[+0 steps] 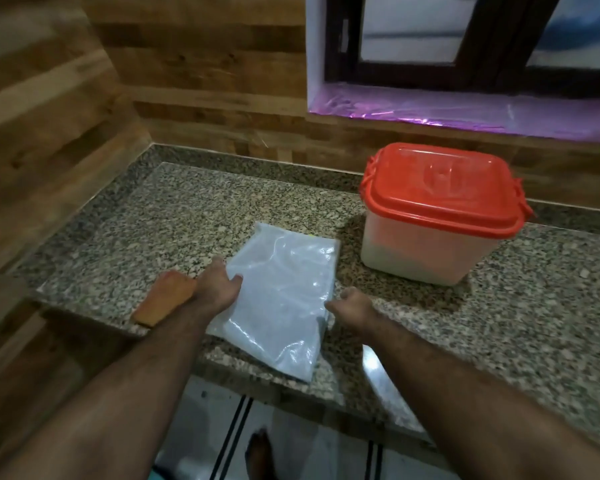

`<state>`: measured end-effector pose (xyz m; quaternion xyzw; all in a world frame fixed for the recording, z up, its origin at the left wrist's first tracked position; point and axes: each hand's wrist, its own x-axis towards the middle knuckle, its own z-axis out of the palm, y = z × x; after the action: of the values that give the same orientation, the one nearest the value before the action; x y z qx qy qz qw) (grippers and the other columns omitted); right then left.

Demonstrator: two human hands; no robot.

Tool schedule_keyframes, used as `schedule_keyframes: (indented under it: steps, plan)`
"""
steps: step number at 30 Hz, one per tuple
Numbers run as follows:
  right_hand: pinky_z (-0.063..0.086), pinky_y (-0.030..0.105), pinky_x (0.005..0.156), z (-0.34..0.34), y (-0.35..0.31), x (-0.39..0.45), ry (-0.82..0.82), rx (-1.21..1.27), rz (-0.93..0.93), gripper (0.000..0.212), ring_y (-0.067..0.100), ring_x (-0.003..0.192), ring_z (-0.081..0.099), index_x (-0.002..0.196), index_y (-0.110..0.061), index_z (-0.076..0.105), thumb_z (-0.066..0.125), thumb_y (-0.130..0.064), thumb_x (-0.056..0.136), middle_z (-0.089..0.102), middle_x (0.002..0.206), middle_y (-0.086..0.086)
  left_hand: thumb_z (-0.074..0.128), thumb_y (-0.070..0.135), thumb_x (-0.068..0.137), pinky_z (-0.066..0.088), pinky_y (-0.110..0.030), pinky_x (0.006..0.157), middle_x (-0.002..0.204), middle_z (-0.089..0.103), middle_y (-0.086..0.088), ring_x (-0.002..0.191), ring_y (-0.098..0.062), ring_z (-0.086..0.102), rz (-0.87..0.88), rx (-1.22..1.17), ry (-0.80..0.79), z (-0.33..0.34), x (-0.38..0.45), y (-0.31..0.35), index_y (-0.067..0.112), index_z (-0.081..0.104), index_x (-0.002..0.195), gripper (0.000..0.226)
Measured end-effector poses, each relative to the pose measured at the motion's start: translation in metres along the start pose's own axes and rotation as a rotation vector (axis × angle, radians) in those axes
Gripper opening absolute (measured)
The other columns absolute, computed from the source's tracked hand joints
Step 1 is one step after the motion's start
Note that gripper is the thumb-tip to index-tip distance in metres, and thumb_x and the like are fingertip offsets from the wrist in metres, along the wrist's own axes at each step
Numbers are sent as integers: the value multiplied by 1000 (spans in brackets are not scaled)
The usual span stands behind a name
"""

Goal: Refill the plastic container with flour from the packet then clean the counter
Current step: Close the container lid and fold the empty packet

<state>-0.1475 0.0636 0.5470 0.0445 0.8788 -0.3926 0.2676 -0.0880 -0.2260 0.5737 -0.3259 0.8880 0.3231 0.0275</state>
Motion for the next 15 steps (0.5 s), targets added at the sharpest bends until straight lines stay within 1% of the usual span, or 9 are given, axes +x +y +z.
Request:
schedule_keyframes:
  steps: [1,2,4,6,8,10,11,13,15]
  plan:
    - [50,30,63,10,-6,5,12,31,41,21,27,83,72,80,-13,69,80,-31,81,74,90,13,62,33,104,45,-45,114,153,55,-25,138,-44,55,-33,-49,-29,-4,11,-2,4,30,163,73]
    - [49,28,60,18,-13,9,38,52,91,23,27,82,73,81,-11,72,81,-32,78,76,91,14,63,33,104,47,-44,112,153,55,-24,138,-43,56,-75,-98,-54,-6,24,-4,5,31,164,74]
    - [51,28,61,32,-26,17,105,110,173,30,27,82,74,90,-7,77,84,-33,76,77,92,12,67,36,97,51,-40,103,145,62,-24,130,-41,63,-151,-151,-132,-10,47,-9,1,45,157,72]
    - [58,32,63,40,-38,25,159,194,251,36,26,81,75,89,-5,74,88,-31,69,76,90,10,70,39,77,57,-37,86,119,75,-20,106,-36,74,-158,-199,-263,-12,68,-16,-2,68,131,68]
    - [60,36,62,45,-49,30,179,289,313,34,27,75,73,85,-3,71,90,-22,64,76,87,13,66,28,64,63,-44,80,101,79,-18,91,-35,77,-153,-299,-359,-10,85,-26,-1,76,111,55]
    - [49,28,53,47,-54,31,172,374,352,25,25,63,64,81,0,67,88,-8,69,69,79,13,63,15,70,65,-51,78,103,78,-22,93,-39,76,-178,-383,-434,-12,90,-30,3,72,110,43]
    - [46,27,53,47,-55,30,150,407,369,20,25,61,60,80,1,66,84,-3,73,65,76,14,60,10,78,63,-48,74,106,76,-22,95,-40,74,-193,-400,-466,-16,87,-29,5,69,113,36]
    - [52,34,64,45,-57,27,99,476,394,11,33,72,64,84,2,67,77,3,81,67,85,20,52,0,88,59,-38,68,108,74,-18,95,-37,71,-228,-423,-537,-22,83,-27,10,64,117,32]
    - [59,47,79,42,-57,25,58,526,392,11,41,91,71,96,2,69,70,4,85,72,107,27,49,-4,88,56,-31,59,111,75,-15,95,-35,70,-230,-451,-610,-26,83,-30,12,64,123,41]
